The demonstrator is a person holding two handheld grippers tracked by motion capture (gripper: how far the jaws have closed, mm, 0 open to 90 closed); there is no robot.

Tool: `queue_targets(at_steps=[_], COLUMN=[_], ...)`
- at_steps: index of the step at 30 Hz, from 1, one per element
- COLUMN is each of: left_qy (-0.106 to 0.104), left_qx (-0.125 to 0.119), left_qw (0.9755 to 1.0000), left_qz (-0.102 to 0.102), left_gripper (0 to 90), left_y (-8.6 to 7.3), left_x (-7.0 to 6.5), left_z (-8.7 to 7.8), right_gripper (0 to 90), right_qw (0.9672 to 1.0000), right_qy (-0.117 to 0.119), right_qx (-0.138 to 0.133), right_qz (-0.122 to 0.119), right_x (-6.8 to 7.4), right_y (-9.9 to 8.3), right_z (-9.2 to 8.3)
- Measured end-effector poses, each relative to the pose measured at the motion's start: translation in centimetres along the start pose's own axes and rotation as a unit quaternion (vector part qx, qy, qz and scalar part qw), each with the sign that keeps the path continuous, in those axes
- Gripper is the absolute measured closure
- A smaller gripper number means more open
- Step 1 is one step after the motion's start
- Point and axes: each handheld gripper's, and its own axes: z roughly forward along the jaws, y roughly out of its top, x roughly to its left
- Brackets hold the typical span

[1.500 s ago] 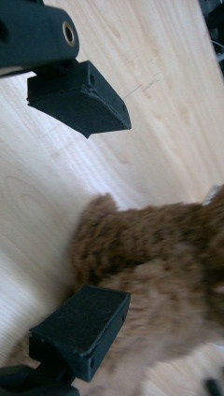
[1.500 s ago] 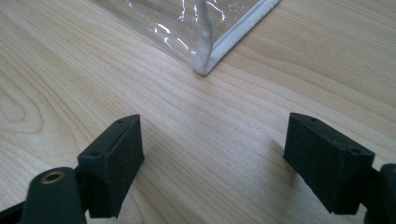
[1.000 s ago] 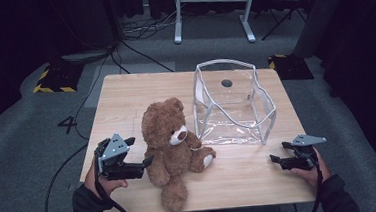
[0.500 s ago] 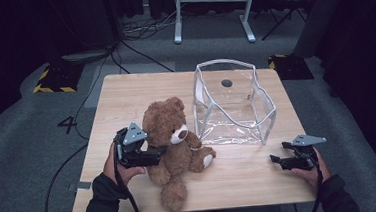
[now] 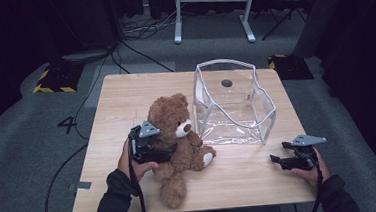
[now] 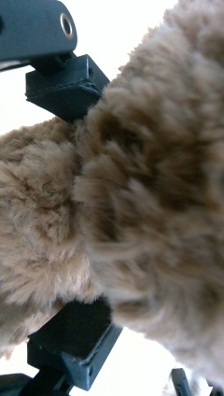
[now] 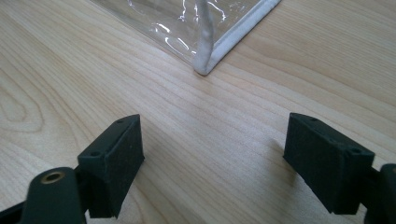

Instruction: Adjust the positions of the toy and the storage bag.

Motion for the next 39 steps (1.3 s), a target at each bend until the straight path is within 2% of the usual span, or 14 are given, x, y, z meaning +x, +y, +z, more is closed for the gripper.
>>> queue_targets(at_steps=[4, 7, 9, 11, 14, 16, 20, 25, 31, 33, 36, 39], left_qy=[-0.004, -0.021, -0.023, -0.015, -0.009, -0.008, -0.005, -0.010, -0.019, -0.020, -0.018, -0.015], left_qx=[0.010, 0.017, 0.020, 0.024, 0.022, 0.020, 0.010, 0.001, -0.008, -0.010, -0.011, 0.013], left_qw=[0.9999, 0.9995, 0.9995, 0.9996, 0.9996, 0.9997, 0.9999, 0.9998, 0.9998, 0.9997, 0.9997, 0.9993], left_qz=[-0.007, -0.014, -0.011, 0.006, 0.013, 0.013, 0.012, 0.015, -0.002, 0.000, 0.012, 0.031], left_gripper=[13.4, 13.8, 14.9, 16.8, 24.8, 27.6, 40.1, 48.0, 49.8, 49.7, 49.7, 49.8], left_y=[0.3, 0.3, 0.3, 0.3, 0.2, 0.0, -0.4, -0.8, -1.0, -1.1, -1.2, -0.7], left_x=[-0.2, -0.2, -0.3, -0.8, -1.0, -0.8, -0.6, -0.3, 0.1, 0.1, -0.1, -0.4], left_z=[0.9, 1.9, 2.1, 2.7, 2.8, 2.8, 2.5, 2.3, 2.0, 2.0, 1.9, 1.2], right_gripper=[19.5, 19.5, 19.5, 19.5, 19.5, 19.5, 19.5, 19.5, 19.5, 19.5, 19.5, 19.5], right_qw=[1.0000, 1.0000, 1.0000, 1.0000, 1.0000, 1.0000, 1.0000, 1.0000, 1.0000, 1.0000, 1.0000, 1.0000], right_qy=[0.000, 0.000, 0.000, 0.000, 0.000, 0.000, 0.000, 0.000, 0.000, 0.000, 0.000, 0.000], right_qx=[0.000, 0.000, 0.000, 0.000, 0.000, 0.000, 0.000, 0.000, 0.000, 0.000, 0.000, 0.000], right_qz=[0.000, 0.000, 0.000, 0.000, 0.000, 0.000, 0.000, 0.000, 0.000, 0.000, 0.000, 0.000], right_x=[0.0, 0.0, 0.0, 0.0, 0.0, 0.0, 0.0, 0.0, 0.0, 0.0, 0.0, 0.0], right_y=[0.0, 0.0, 0.0, 0.0, 0.0, 0.0, 0.0, 0.0, 0.0, 0.0, 0.0, 0.0], right_z=[0.0, 0.0, 0.0, 0.0, 0.0, 0.0, 0.0, 0.0, 0.0, 0.0, 0.0, 0.0])
